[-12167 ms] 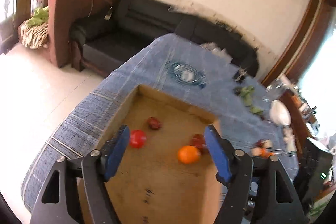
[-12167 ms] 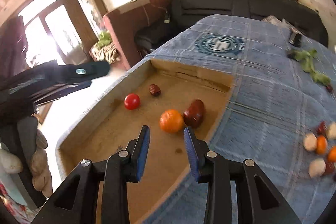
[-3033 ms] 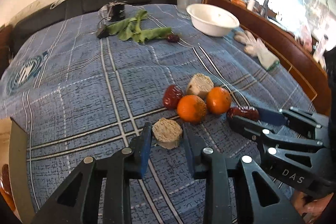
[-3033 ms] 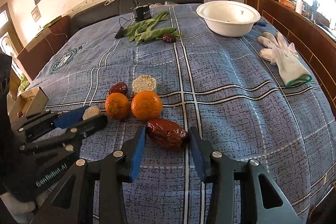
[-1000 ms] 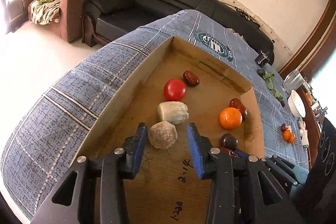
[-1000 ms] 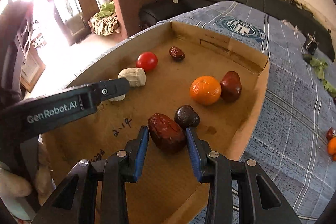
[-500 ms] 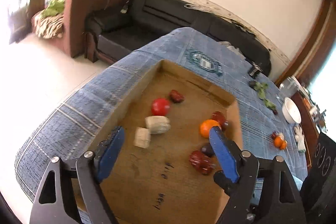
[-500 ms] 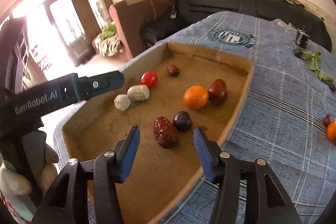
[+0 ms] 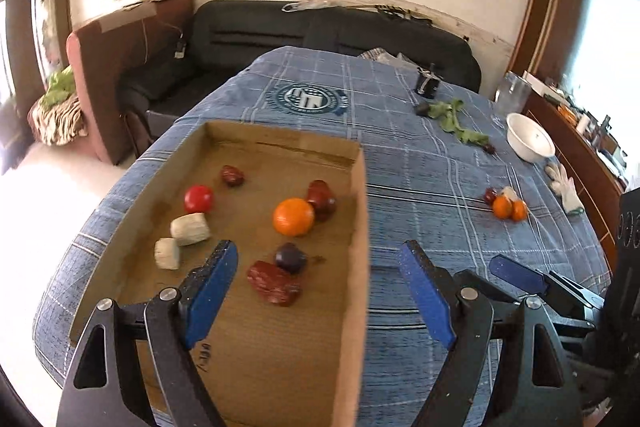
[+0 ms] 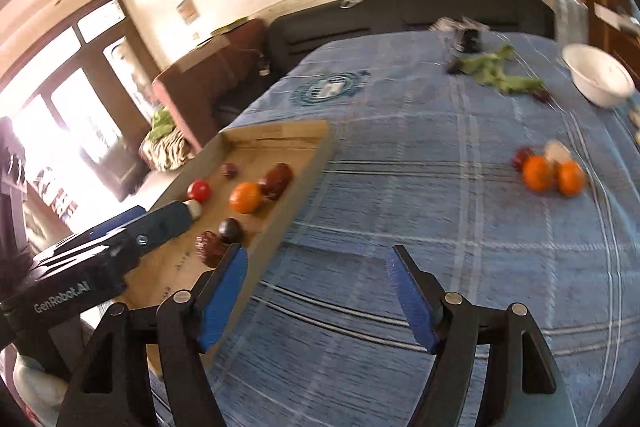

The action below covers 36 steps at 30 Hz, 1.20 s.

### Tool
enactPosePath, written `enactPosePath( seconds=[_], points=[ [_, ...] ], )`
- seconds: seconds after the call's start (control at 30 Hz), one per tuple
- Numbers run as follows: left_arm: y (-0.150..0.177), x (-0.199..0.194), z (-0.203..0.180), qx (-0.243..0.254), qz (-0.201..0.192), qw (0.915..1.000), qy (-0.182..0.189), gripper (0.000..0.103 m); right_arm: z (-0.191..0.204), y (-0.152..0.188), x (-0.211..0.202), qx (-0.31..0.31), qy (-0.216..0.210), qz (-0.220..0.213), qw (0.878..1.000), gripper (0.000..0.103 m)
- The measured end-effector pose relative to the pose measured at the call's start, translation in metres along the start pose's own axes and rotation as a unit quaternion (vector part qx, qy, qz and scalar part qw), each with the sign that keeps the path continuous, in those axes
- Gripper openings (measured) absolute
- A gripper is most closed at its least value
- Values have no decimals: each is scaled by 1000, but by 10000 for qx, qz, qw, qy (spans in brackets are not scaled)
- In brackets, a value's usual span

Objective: Organize fruits
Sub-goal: 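Lift both tools out of the tray back toward the oranges on the cloth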

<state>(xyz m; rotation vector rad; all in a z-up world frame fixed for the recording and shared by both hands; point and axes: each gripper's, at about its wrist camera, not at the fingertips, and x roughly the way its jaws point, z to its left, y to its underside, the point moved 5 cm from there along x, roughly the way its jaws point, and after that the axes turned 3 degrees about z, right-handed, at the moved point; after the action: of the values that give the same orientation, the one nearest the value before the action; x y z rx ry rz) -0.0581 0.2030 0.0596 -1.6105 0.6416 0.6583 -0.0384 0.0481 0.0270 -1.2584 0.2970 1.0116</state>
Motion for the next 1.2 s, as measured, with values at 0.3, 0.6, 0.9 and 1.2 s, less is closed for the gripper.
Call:
enactPosePath(
  seconds=[0.3, 0.6, 0.9, 1.2],
  points=[
    [-1, 8, -34, 301, 75, 9995, -95, 82, -54, 5, -23, 389, 204, -115, 9990, 77],
    [2, 26, -63, 557, 268, 9981, -75, 82, -116, 3, -45, 811, 614, -239, 9945, 77],
    [11, 50, -86, 530, 607, 9950, 596, 83, -164, -2, -57, 1069, 1043, -218, 9885, 77],
    [25, 71, -99, 601, 938, 9918, 630, 83, -192, -47, -44, 983, 1503, -230, 9835, 77]
  ],
)
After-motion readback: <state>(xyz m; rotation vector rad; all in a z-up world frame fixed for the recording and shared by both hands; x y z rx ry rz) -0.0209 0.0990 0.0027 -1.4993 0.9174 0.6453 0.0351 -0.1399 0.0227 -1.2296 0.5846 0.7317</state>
